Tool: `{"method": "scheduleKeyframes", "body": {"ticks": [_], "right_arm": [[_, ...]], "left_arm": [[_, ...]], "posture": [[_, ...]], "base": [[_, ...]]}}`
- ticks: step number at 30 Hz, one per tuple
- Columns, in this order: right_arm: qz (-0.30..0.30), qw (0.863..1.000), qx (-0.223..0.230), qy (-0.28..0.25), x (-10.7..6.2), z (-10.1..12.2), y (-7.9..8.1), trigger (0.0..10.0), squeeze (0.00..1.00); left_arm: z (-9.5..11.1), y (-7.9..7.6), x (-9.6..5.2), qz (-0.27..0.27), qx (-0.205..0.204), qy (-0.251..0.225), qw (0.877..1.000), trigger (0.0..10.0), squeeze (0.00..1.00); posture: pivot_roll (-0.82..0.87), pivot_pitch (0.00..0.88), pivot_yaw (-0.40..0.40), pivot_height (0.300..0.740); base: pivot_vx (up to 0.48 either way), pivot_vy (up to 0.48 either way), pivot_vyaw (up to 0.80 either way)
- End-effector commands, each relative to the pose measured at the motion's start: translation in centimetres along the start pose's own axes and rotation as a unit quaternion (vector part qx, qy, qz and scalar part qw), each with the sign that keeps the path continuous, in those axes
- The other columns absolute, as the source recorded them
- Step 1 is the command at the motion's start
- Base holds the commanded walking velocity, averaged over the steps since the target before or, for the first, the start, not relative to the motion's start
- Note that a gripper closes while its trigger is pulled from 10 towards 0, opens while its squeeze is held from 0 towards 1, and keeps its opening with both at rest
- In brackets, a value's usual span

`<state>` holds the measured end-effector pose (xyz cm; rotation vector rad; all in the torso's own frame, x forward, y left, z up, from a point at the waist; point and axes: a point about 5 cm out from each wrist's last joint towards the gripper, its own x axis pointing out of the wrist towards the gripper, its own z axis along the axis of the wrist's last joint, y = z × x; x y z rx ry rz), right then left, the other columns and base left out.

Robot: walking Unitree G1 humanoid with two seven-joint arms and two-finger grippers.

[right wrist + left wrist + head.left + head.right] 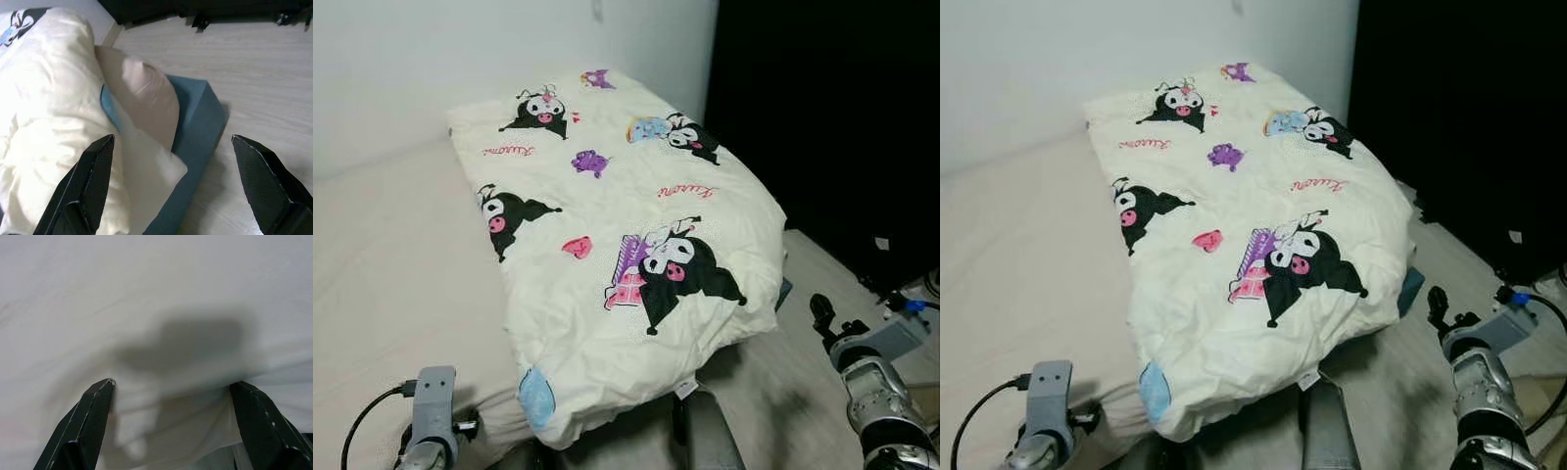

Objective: Clean up the room

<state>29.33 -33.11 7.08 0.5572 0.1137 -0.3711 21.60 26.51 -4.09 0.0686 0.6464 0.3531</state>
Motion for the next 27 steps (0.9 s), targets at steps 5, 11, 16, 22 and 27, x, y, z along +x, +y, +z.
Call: {"method": "scheduleKeyframes", "body": {"ticks": [5,11,16,22,27], "right_arm": [[0.014,0.998,0.041,-0.051,0.4,2.2,0.0,10.0,0.00],[-0.026,0.994,0.052,-0.089,0.4,4.8,-1.5,10.0,0.00],[-0.032,0.992,0.064,-0.106,0.2,5.6,-2.1,10.0,0.00],[0.079,0.973,0.170,-0.135,0.5,5.8,-0.4,10.0,0.00],[0.169,0.956,0.205,-0.124,0.9,5.0,1.7,10.0,0.00]], "left_arm": [[0.0,4.6,-0.6,0.010,-0.110,-0.038,0.993,10.0,0.00],[4.6,4.8,-2.5,-0.267,-0.093,-0.161,0.946,10.0,0.00],[5.9,3.9,-5.3,-0.426,-0.033,-0.152,0.891,10.0,0.00],[8.5,2.0,-7.0,-0.488,-0.012,-0.173,0.855,10.0,0.00],[9.3,0.7,-7.4,-0.472,-0.016,-0.205,0.857,10.0,0.00]], "posture": [[-0.04,0.244,0.121,0.577],[-0.01,0.278,0.132,0.577],[0.01,0.298,0.159,0.577],[0.04,0.320,0.185,0.577],[0.07,0.340,0.194,0.577]], "base": [[0.000,0.000,0.00],[0.000,0.000,0.00],[0.000,0.000,0.00],[0.000,0.000,0.00],[0.000,0.000,0.00]]}}
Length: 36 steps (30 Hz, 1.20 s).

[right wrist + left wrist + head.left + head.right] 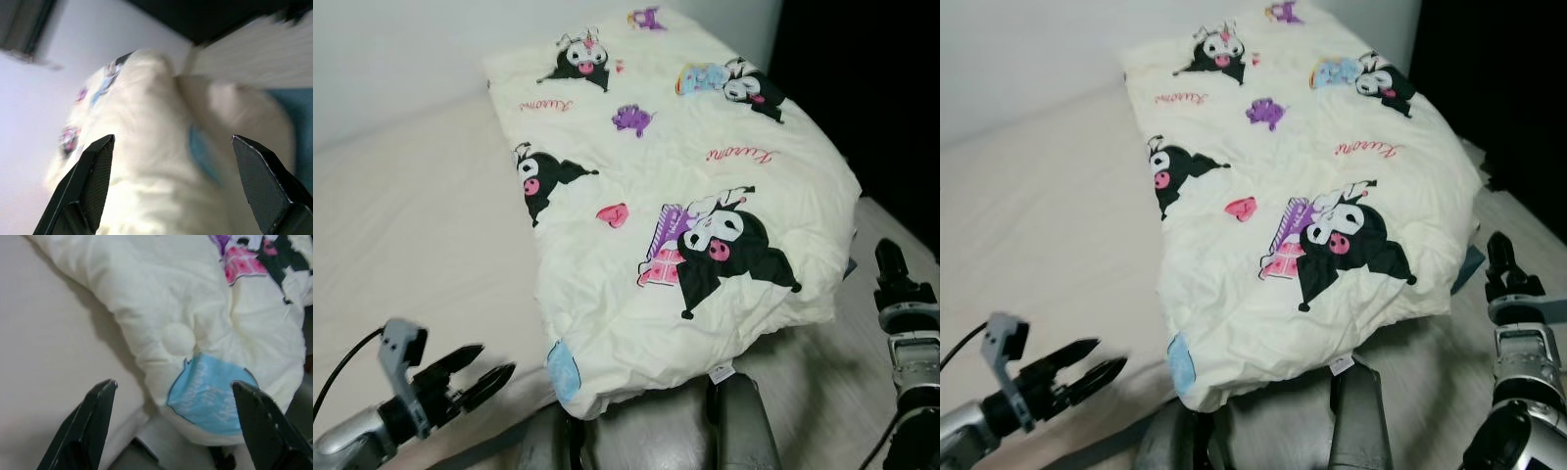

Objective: Clean up the room

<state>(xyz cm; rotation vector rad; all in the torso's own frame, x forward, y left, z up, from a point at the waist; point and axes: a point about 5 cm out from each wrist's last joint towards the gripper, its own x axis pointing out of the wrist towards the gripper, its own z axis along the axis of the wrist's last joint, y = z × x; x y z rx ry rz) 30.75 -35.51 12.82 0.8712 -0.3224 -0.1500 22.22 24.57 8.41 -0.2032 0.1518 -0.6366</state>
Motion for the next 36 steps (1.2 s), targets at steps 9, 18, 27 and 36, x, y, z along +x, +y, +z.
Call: {"method": "scheduleKeyframes", "body": {"ticks": [9,18,27,36], "right_arm": [[-0.010,1.000,0.012,0.004,-0.1,-0.5,-0.2,10.0,0.00],[-0.037,0.999,-0.017,-0.020,0.1,1.3,-0.5,10.0,0.00],[0.038,0.998,-0.043,-0.033,1.6,3.1,1.6,0.0,0.00],[0.048,0.997,-0.058,-0.029,1.8,3.6,1.9,0.0,0.00]], "left_arm": [[-0.9,-1.4,-2.8,0.040,-0.017,0.041,0.998,10.0,0.00],[-1.2,-2.3,-4.2,0.055,-0.010,0.067,0.996,10.0,0.00],[-1.0,-2.9,-4.0,0.066,0.005,0.075,0.995,10.0,0.00],[0.4,-3.5,-2.5,0.053,0.034,0.058,0.996,10.0,0.00]], "posture": [[0.10,0.383,0.201,0.577],[0.13,0.431,0.207,0.577],[0.12,0.445,0.201,0.577],[0.11,0.436,0.194,0.577]], "base": [[0.000,0.000,0.00],[0.000,0.000,0.00],[0.000,0.000,0.00],[0.000,0.000,0.00]]}}
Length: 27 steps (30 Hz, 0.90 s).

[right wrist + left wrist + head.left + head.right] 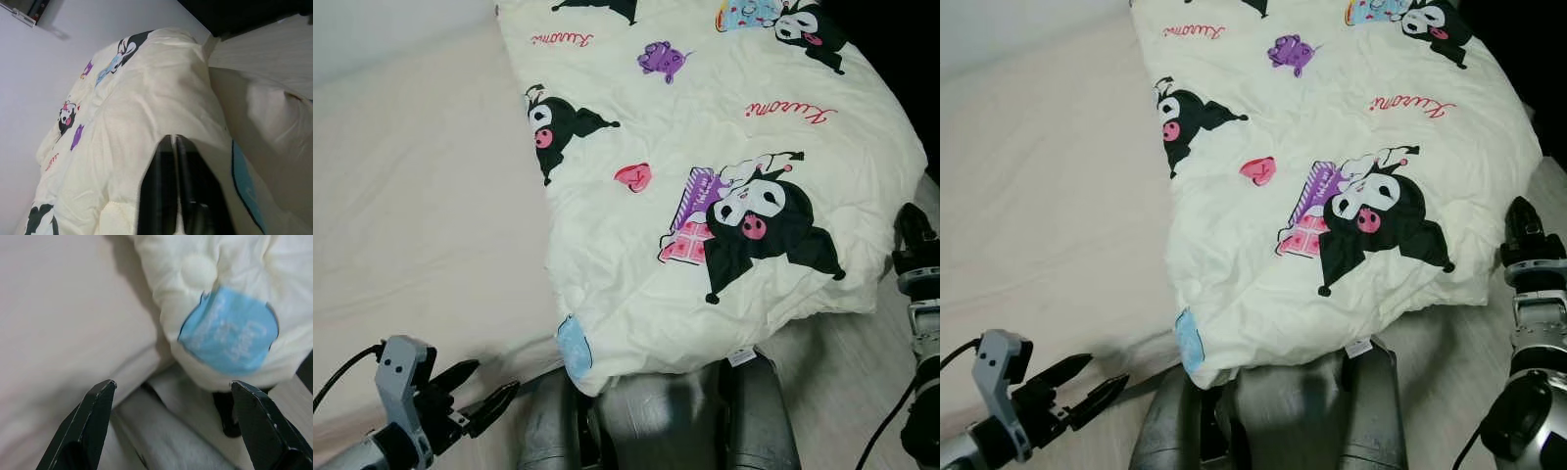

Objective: Clean up the room

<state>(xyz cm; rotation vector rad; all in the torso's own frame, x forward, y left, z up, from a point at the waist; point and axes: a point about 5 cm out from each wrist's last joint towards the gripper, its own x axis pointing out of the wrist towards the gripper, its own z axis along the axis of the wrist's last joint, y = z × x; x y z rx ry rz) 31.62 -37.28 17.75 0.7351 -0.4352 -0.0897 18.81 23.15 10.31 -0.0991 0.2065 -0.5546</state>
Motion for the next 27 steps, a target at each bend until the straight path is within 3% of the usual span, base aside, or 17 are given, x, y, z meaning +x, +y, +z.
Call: {"method": "scheduleKeyframes", "body": {"ticks": [1,4,5,6,7,9,10,18,27], "right_arm": [[-0.011,1.000,-0.003,0.012,-0.7,-0.4,-0.6,0.0,0.00],[-0.002,0.999,-0.026,0.035,-0.5,-1.1,-0.3,0.0,0.00],[-0.022,0.998,-0.043,0.048,-0.6,-1.4,-0.5,1.3,0.00],[-0.036,0.996,-0.053,0.055,-0.7,-1.5,-0.7,1.3,0.00],[-0.051,0.996,-0.052,0.054,-1.0,-1.5,-1.1,10.0,0.00],[-0.059,0.996,-0.050,0.053,-1.1,-1.4,-1.3,10.0,0.00],[-0.063,0.996,-0.043,0.046,-1.4,-1.3,-1.6,10.0,1.00],[-0.036,0.999,0.006,0.032,-2.6,-1.4,-2.3,10.0,1.00],[-0.029,0.999,0.014,0.016,-2.7,-1.0,-2.3,10.0,1.00]], "left_arm": [[-0.5,0.0,-0.4,0.005,-0.002,0.021,1.000,10.0,0.00],[0.4,-0.3,0.3,-0.005,0.006,0.007,1.000,10.0,0.00],[0.7,-0.5,0.7,-0.011,0.011,0.002,1.000,10.0,0.00],[0.9,-0.7,0.9,-0.015,0.015,-0.001,1.000,10.0,0.00],[0.9,-0.9,1.0,-0.018,0.015,-0.001,1.000,10.0,0.00],[0.9,-1.0,1.1,-0.019,0.015,-0.001,1.000,10.0,0.00],[0.8,-1.1,1.1,-0.019,0.014,-0.001,1.000,10.0,0.00],[0.6,-1.7,0.7,-0.019,0.013,0.005,1.000,10.0,0.00],[0.6,-2.0,0.3,-0.013,0.017,0.014,1.000,10.0,0.00]], "posture": [[0.11,0.436,0.194,0.577],[0.10,0.431,0.187,0.577],[0.10,0.426,0.186,0.577],[0.10,0.426,0.186,0.577],[0.10,0.427,0.187,0.577],[0.10,0.427,0.188,0.577],[0.10,0.428,0.189,0.577],[0.10,0.445,0.190,0.577],[0.11,0.465,0.194,0.577]], "base": [[0.000,0.000,0.00],[0.000,0.000,0.00],[0.000,0.000,0.00],[0.000,0.000,0.00],[0.000,0.000,0.00],[0.000,0.000,0.00],[0.000,0.000,0.00],[0.000,0.000,0.00],[0.000,0.000,0.00]]}}
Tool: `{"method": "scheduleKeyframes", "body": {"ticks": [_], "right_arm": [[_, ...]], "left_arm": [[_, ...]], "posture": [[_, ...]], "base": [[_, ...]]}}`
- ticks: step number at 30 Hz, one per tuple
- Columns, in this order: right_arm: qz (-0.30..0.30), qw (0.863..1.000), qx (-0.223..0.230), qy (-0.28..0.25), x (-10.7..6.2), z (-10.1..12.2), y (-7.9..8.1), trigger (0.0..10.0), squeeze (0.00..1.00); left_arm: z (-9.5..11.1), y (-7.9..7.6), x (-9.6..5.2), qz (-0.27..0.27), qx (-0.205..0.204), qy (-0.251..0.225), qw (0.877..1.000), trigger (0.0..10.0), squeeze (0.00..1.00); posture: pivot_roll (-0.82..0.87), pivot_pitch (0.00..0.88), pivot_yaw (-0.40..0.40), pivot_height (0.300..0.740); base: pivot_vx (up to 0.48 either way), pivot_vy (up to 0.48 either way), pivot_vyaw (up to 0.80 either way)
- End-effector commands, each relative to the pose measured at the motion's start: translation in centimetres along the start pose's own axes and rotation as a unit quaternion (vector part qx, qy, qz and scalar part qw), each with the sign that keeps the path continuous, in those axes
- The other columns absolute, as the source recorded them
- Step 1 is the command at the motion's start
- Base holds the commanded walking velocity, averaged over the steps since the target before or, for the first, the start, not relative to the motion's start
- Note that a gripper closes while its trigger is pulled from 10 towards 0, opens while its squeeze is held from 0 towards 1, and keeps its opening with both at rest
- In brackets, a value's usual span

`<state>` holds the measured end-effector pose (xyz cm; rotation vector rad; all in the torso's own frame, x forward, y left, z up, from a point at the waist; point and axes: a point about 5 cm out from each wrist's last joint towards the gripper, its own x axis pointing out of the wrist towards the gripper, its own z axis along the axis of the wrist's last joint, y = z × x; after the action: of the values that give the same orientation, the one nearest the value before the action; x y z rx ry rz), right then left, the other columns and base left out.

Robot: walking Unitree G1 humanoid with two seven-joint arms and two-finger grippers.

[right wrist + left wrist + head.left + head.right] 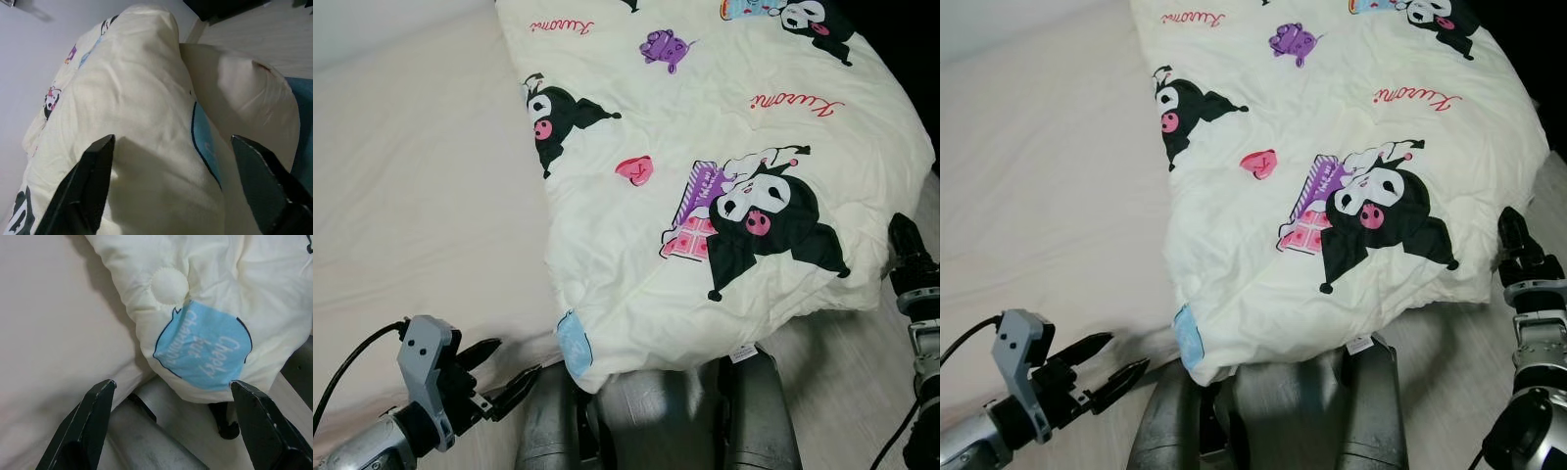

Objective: Clean up the room

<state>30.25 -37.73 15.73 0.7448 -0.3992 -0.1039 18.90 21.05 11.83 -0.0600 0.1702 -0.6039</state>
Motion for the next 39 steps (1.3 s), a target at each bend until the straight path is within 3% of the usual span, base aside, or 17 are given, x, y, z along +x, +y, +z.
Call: {"method": "scheduleKeyframes", "body": {"ticks": [1,2,3,4,12,15,16,18,19,20,26,30,34,35,38,39], "right_arm": [[-0.016,1.000,0.013,0.002,-0.8,-0.5,-0.7,10.0,1.00],[-0.016,1.000,0.013,0.002,-0.8,-0.5,-0.7,10.0,1.00],[-0.030,0.999,0.017,0.004,-1.0,-0.5,-1.1,10.0,0.85],[-0.042,0.999,0.024,0.002,-1.3,-0.4,-1.4,10.0,0.00],[-0.014,0.998,0.061,-0.004,-0.8,-0.8,-0.7,10.0,0.00],[0.014,0.997,0.073,0.003,0.1,-1.4,0.4,10.0,0.00],[0.038,0.996,0.080,0.016,1.0,-2.3,1.6,10.0,0.00],[0.048,0.995,0.082,0.020,1.2,-2.5,2.0,10.0,0.00],[0.057,0.994,0.085,0.024,1.3,-2.7,2.3,4.3,0.00],[0.062,0.994,0.086,0.028,1.3,-2.8,2.3,0.0,0.00],[0.059,0.994,0.083,0.028,1.3,-2.5,2.2,0.0,0.00],[0.073,0.995,0.056,0.028,1.7,-1.6,2.5,0.0,0.00],[0.104,0.993,0.000,0.051,2.7,-1.0,3.8,0.0,0.00],[0.142,0.987,-0.040,0.066,3.7,-0.7,5.2,0.0,0.00],[0.168,0.981,-0.066,0.075,4.3,-0.5,6.3,0.0,0.00],[0.199,0.968,-0.117,0.098,4.9,-0.6,7.6,0.0,0.00]], "left_arm": [[-0.8,-0.2,-0.7,0.010,-0.009,0.024,1.000,10.0,0.00],[-0.8,-0.2,-0.7,0.010,-0.009,0.024,1.000,10.0,0.00],[-0.8,-0.2,-0.8,0.010,-0.006,0.027,1.000,10.0,0.00],[-0.8,-0.3,-1.1,0.011,-0.002,0.031,0.999,10.0,0.00],[-0.7,-0.5,-1.8,0.015,0.008,0.044,0.999,10.0,0.00],[-0.6,-0.6,-1.9,0.017,0.011,0.044,0.999,10.0,0.00],[-0.5,-0.8,-1.9,0.017,0.015,0.045,0.999,10.0,0.00],[-0.5,-0.8,-1.9,0.018,0.016,0.045,0.999,10.0,0.00],[-0.4,-0.8,-1.9,0.018,0.018,0.046,0.999,10.0,0.00],[-0.4,-0.8,-1.9,0.019,0.019,0.046,0.999,10.0,0.00],[-0.4,-0.9,-2.1,0.022,0.022,0.049,0.998,10.0,0.00],[-0.6,-0.8,-2.0,0.024,0.024,0.049,0.998,10.0,0.00],[-0.6,-0.7,-1.1,0.022,0.025,0.041,0.999,10.0,0.00],[-0.6,-0.7,-0.8,0.021,0.026,0.038,0.999,10.0,0.00],[-0.5,-0.7,-0.7,0.020,0.026,0.036,0.999,10.0,0.00],[-0.6,-0.6,-0.5,0.020,0.026,0.035,0.999,10.0,0.00]], "posture": [[0.11,0.465,0.194,0.577],[0.11,0.465,0.194,0.577],[0.12,0.474,0.196,0.577],[0.12,0.482,0.198,0.577],[0.13,0.503,0.197,0.577],[0.13,0.514,0.197,0.577],[0.14,0.513,0.197,0.577],[0.14,0.513,0.197,0.577],[0.14,0.513,0.197,0.577],[0.14,0.513,0.197,0.577],[0.14,0.515,0.193,0.577],[0.12,0.509,0.184,0.577],[0.10,0.489,0.175,0.577],[0.09,0.477,0.173,0.577],[0.09,0.477,0.173,0.577],[0.09,0.468,0.172,0.577]], "base": [[0.000,0.000,0.00],[0.000,0.000,0.00],[0.000,0.000,0.00],[0.000,0.000,0.00],[0.000,0.000,0.00],[0.000,0.000,0.00],[0.000,0.000,0.00],[0.000,0.000,0.00],[0.000,0.000,0.00],[0.000,0.000,0.00],[0.000,0.000,0.00],[0.000,0.000,0.00],[0.000,0.000,0.00],[0.000,0.000,0.00],[0.000,0.000,0.00],[0.000,0.000,0.00]]}}
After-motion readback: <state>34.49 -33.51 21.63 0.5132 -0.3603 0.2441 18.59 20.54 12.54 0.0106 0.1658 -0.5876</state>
